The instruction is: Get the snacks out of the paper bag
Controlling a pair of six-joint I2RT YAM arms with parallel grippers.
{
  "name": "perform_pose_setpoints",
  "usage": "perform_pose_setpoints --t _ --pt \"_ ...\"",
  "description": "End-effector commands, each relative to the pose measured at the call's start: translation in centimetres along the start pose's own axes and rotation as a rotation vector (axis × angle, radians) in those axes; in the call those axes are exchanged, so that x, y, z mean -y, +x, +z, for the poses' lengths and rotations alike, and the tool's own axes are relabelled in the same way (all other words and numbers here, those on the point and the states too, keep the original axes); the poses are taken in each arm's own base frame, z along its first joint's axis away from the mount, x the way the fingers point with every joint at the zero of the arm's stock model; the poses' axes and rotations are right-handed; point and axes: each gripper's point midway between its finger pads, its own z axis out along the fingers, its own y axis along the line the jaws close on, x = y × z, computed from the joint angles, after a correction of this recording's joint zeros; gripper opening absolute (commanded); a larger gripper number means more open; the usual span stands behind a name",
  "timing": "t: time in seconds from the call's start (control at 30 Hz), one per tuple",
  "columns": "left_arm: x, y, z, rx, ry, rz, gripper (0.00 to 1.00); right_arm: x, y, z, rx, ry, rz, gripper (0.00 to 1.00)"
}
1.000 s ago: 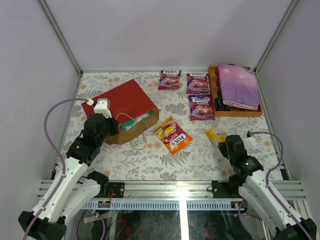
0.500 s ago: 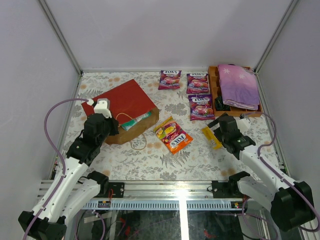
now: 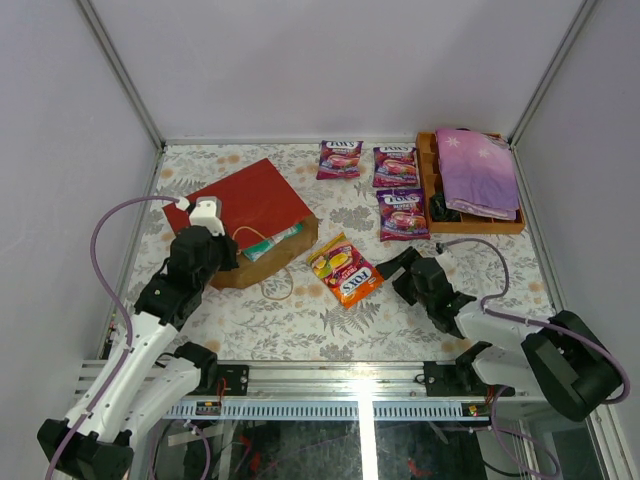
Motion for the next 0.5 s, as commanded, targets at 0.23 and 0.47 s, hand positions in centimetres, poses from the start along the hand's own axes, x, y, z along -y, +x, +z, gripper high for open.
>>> perform_pose_setpoints --t 0.23,0.47 --pt "0.5 -0.2 0.3 0.007 0.027 -0.010 0.00 -2.2 2.4 -1.0 -0.075 -0.320 0.237 0.61" --pt "0.6 -0.1 0.5 -0.001 0.031 -0.009 0.00 -1.0 2.1 -2.4 -0.045 -0.331 0.185 0.58"
